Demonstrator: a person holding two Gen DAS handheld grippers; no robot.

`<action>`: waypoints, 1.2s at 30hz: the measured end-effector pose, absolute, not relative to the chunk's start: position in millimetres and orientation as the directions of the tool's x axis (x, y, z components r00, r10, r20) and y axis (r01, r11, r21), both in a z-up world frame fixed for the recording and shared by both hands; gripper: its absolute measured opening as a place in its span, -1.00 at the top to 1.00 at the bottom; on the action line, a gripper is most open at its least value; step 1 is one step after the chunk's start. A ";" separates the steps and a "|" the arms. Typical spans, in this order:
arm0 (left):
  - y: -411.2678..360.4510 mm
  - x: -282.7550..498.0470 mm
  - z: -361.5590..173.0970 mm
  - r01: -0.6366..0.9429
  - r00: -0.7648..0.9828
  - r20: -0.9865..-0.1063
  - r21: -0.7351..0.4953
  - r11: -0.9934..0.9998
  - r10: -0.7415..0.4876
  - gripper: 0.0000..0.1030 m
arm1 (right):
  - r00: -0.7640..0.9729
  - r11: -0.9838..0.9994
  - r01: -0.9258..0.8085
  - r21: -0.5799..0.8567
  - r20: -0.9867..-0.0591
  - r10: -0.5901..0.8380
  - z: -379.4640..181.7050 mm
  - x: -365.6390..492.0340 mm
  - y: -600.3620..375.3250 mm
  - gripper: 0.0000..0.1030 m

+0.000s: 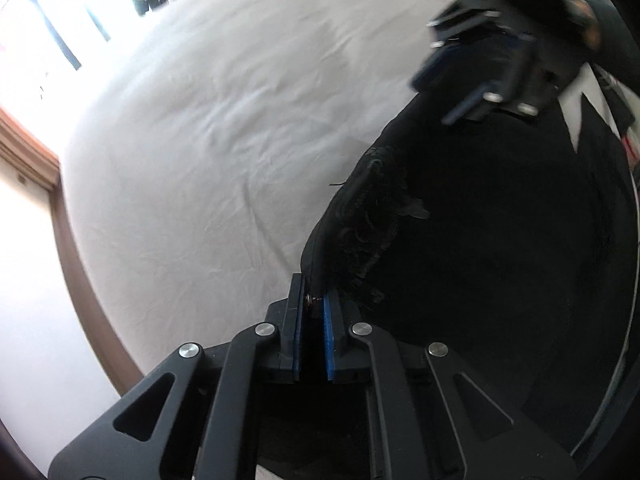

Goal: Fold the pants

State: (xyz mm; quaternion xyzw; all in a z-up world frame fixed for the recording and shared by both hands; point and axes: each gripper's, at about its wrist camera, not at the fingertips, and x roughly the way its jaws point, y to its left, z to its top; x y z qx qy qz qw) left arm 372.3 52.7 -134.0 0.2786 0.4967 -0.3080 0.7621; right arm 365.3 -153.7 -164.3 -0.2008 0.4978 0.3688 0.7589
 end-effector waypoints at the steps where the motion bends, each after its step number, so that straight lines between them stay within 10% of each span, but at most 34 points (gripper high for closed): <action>1: 49.8 367.7 -133.5 0.751 0.332 -0.923 0.135 0.647 -0.193 0.88 | 0.235 0.646 -0.761 0.052 -0.907 0.350 -166.7 366.1 -155.4 0.03; 36: 47.3 296.8 -128.4 0.708 0.409 -0.874 0.122 0.695 -0.264 0.88 | 0.280 0.731 -0.681 0.035 -0.910 0.305 -164.0 328.1 -122.5 0.91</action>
